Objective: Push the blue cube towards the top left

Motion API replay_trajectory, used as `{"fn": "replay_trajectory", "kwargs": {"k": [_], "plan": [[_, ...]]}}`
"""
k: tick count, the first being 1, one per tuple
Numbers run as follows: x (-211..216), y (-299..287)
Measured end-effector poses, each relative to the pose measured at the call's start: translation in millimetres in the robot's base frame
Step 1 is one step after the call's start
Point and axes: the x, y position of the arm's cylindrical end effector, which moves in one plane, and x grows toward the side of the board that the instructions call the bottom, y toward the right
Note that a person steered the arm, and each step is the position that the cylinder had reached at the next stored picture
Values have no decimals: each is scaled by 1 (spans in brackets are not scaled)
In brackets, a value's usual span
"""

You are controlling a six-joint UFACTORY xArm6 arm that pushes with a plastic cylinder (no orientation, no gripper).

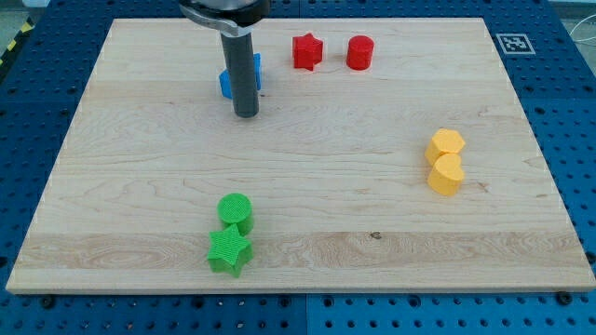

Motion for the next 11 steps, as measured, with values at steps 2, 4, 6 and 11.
{"fn": "replay_trajectory", "kwargs": {"k": [2, 4, 6, 11], "plan": [[-11, 10], [-22, 13], [-23, -24], [-55, -33]]}}
